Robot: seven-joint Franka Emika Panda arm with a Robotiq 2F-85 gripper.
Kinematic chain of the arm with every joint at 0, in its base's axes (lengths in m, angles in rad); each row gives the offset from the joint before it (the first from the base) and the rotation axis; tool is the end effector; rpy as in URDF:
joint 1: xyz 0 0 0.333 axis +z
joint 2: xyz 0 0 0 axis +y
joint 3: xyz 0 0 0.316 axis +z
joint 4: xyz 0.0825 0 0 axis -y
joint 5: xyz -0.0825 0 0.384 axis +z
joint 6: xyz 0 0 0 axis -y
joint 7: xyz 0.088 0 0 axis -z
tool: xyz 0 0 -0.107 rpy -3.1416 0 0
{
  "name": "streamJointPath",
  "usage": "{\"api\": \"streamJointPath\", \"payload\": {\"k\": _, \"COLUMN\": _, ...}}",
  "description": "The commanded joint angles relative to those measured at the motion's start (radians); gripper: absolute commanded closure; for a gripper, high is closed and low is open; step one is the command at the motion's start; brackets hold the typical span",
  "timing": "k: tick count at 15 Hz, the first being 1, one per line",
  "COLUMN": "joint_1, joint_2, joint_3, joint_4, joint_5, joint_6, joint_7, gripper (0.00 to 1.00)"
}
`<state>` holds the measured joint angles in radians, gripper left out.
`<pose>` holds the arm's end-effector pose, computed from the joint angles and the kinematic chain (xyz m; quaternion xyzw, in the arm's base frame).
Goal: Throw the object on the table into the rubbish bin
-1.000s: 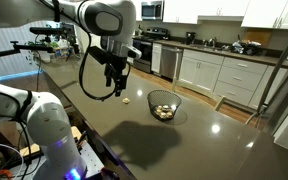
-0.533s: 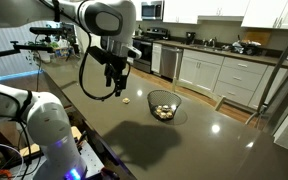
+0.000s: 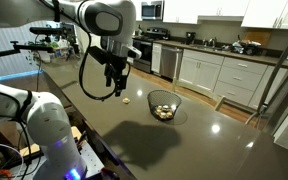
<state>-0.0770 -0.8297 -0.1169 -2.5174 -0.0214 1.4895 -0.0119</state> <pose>0.2731 -0.0618 0.5203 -0.9921 0.0671 0.0975 0.0405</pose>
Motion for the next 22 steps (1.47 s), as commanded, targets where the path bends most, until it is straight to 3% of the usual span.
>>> {"api": "streamJointPath", "payload": {"k": 1, "joint_1": -0.008, "joint_2": 0.002, "joint_3": 0.006, "joint_4": 0.002, "joint_5": 0.003, "joint_6": -0.001, "joint_7": -0.005, "gripper": 0.0}}
{"api": "streamJointPath", "payload": {"k": 6, "joint_1": 0.003, "joint_2": 0.023, "joint_3": 0.023, "joint_4": 0.013, "joint_5": 0.013, "joint_6": 0.013, "joint_7": 0.007, "gripper": 0.0}}
{"api": "streamJointPath", "payload": {"k": 15, "joint_1": 0.067, "joint_2": 0.071, "joint_3": 0.148, "joint_4": 0.027, "joint_5": 0.008, "joint_6": 0.123, "joint_7": 0.035, "gripper": 0.0}}
{"api": "streamJointPath", "payload": {"k": 22, "joint_1": 0.105, "joint_2": 0.129, "joint_3": 0.176, "joint_4": 0.035, "joint_5": 0.022, "joint_6": 0.23, "joint_7": 0.047, "gripper": 0.0}}
